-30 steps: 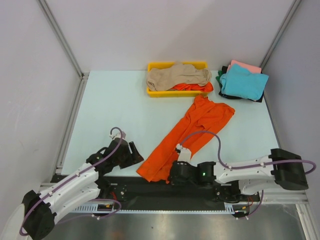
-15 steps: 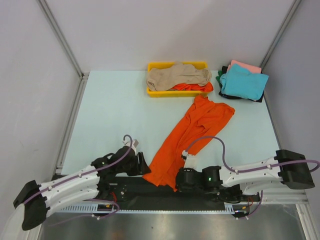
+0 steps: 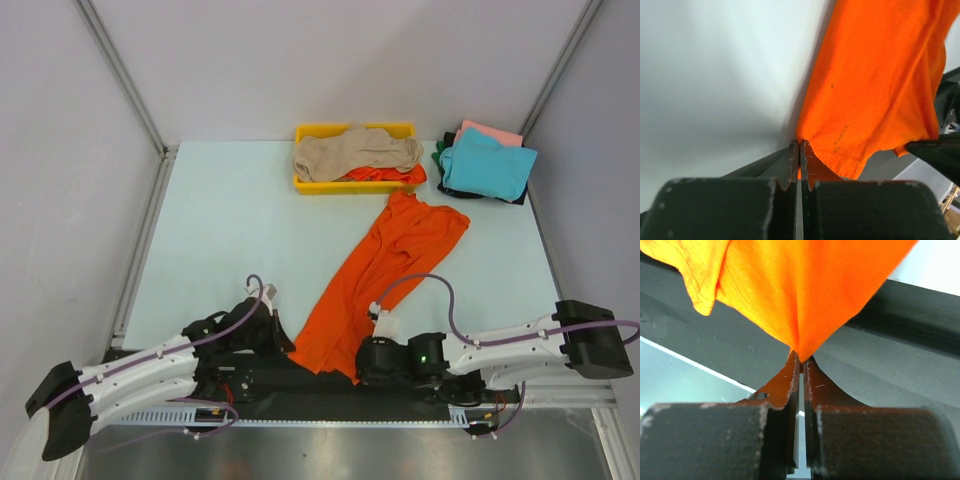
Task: Fold and stack the t-shirts
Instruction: Fold the tshirt
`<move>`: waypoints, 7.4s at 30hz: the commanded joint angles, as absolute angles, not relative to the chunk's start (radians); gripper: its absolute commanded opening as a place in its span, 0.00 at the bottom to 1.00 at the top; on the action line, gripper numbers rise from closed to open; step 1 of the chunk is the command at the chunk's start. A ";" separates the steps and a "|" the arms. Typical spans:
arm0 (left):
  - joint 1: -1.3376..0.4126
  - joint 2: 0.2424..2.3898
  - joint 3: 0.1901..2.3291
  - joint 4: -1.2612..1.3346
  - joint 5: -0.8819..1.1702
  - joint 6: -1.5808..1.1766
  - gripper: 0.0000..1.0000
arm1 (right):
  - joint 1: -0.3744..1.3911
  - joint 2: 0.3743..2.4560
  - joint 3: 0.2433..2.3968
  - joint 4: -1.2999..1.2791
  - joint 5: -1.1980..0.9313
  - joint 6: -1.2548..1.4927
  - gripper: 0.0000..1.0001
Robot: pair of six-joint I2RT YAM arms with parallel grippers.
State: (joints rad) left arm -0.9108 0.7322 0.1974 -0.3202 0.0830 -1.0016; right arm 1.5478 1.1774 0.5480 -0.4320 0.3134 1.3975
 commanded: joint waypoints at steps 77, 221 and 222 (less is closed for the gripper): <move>-0.871 1.735 1.357 -0.565 0.034 -0.630 0.00 | 0.965 0.759 0.568 -0.753 0.424 1.112 0.00; -0.882 1.428 0.436 0.225 0.302 -0.795 0.27 | 1.431 0.683 0.183 -0.591 0.565 1.611 0.00; -0.882 1.430 0.437 0.227 0.299 -0.796 0.21 | 1.431 0.686 0.183 -0.589 0.566 1.611 0.00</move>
